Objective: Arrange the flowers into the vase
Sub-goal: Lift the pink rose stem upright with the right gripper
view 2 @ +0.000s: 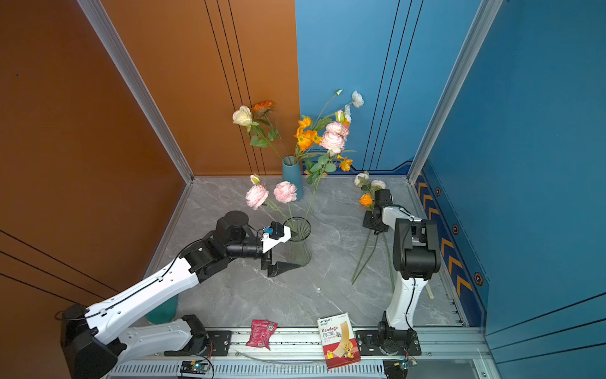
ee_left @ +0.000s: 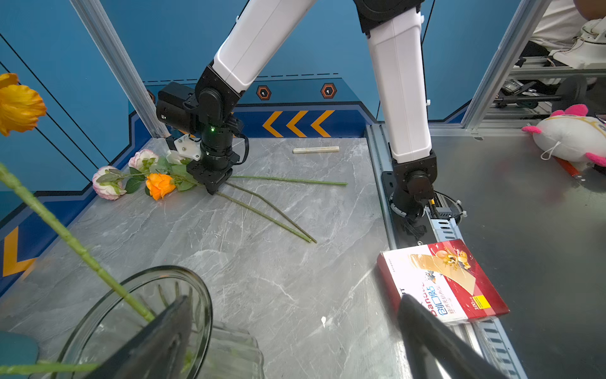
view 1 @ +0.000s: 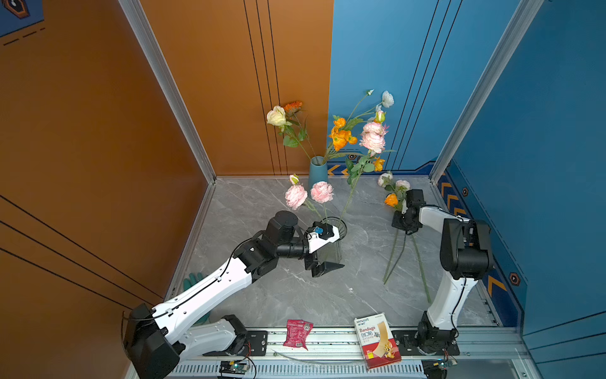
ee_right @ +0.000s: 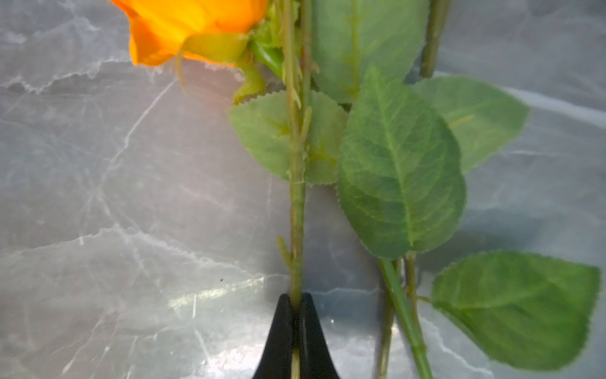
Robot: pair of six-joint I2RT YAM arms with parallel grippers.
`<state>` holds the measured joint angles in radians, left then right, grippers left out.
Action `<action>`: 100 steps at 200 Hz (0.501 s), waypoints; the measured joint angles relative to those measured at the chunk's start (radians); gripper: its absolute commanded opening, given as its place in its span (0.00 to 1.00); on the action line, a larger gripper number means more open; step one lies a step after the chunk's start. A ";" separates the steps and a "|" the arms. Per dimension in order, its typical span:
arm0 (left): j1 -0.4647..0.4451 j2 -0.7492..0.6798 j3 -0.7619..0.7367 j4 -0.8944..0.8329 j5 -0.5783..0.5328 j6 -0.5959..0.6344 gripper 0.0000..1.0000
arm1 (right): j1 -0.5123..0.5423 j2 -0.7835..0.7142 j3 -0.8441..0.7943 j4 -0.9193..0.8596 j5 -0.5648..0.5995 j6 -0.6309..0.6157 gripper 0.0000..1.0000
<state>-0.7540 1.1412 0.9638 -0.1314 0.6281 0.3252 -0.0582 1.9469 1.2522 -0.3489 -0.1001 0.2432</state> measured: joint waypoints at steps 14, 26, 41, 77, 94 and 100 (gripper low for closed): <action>0.000 0.000 0.000 0.000 0.000 0.000 0.98 | 0.000 -0.030 -0.021 0.006 -0.045 0.004 0.00; 0.000 0.000 0.000 0.000 0.000 0.000 0.98 | 0.000 -0.061 -0.041 0.019 -0.091 0.014 0.00; 0.000 0.000 0.000 0.000 0.000 0.000 0.98 | -0.002 -0.094 -0.058 0.037 -0.164 0.036 0.00; 0.000 0.000 0.000 -0.001 0.000 0.000 0.98 | -0.036 -0.120 -0.097 0.188 -0.426 0.175 0.00; -0.001 0.000 0.000 -0.005 0.000 0.000 0.98 | -0.070 -0.120 -0.157 0.341 -0.553 0.308 0.00; -0.002 0.000 0.000 -0.008 0.000 0.000 0.98 | -0.080 -0.120 -0.177 0.391 -0.587 0.352 0.00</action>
<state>-0.7559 1.1408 0.9638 -0.1398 0.6281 0.3256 -0.1383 1.8267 1.0752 0.0418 -0.6872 0.5949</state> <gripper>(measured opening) 0.979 0.055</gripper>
